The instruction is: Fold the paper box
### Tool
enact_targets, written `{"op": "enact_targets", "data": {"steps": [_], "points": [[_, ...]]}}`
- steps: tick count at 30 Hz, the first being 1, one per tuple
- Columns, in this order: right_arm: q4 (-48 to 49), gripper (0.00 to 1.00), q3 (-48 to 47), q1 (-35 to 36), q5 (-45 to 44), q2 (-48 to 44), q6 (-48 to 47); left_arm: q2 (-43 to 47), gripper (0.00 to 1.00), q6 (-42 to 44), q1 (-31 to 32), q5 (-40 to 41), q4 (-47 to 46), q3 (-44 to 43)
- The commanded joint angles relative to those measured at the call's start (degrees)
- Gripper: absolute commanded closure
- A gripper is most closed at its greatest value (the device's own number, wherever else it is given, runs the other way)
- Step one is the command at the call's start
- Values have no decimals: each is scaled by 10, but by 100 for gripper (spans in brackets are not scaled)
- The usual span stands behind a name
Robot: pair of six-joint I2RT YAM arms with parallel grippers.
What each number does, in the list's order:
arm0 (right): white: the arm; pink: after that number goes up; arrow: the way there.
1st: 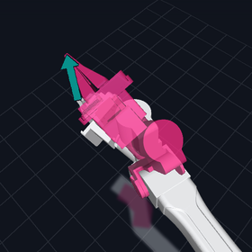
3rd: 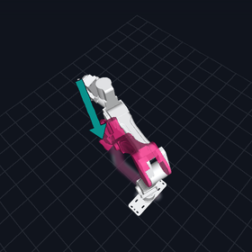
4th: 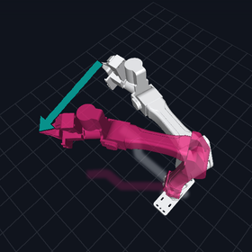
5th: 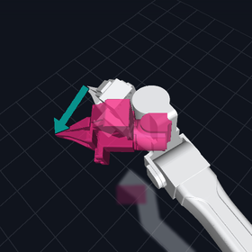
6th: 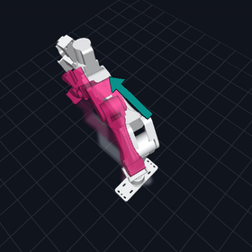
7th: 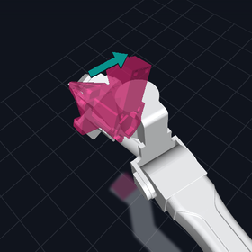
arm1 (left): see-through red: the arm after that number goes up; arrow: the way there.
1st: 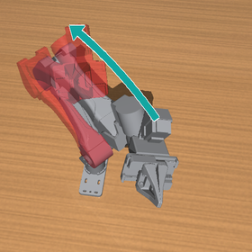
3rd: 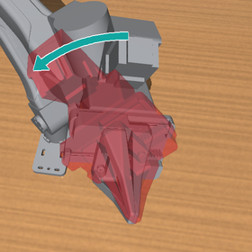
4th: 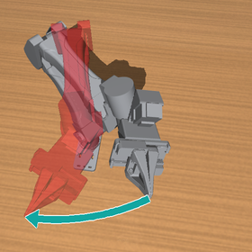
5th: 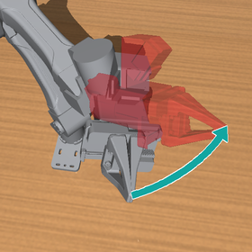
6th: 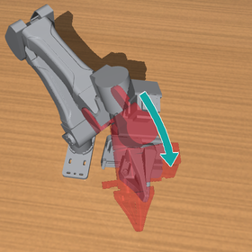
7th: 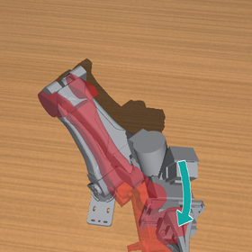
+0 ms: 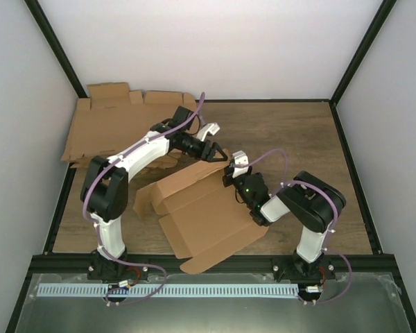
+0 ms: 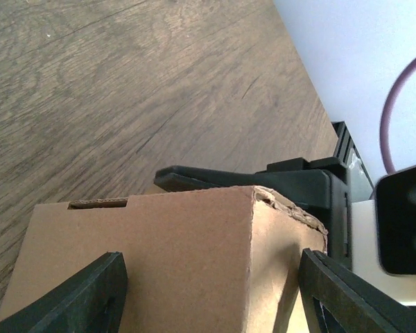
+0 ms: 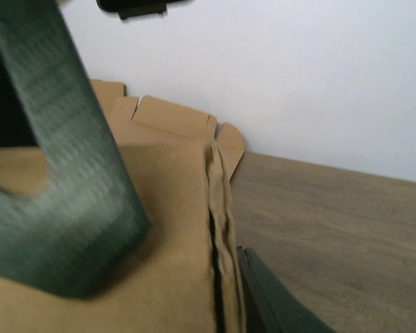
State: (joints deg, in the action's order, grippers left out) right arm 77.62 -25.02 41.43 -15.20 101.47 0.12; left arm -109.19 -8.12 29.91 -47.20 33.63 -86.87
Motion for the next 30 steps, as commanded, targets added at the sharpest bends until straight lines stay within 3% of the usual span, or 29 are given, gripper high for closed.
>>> {"op": "enact_targets", "data": {"steps": [1,13,30], "points": [[-3,77,-20,-1,-6,31,13,3,30,7,9,20,39,24],[-19,69,10,-1,6,67,61,0,31,14,9,37,41,25],[-77,66,7,-1,18,139,112,-13,31,20,8,35,39,14]]}}
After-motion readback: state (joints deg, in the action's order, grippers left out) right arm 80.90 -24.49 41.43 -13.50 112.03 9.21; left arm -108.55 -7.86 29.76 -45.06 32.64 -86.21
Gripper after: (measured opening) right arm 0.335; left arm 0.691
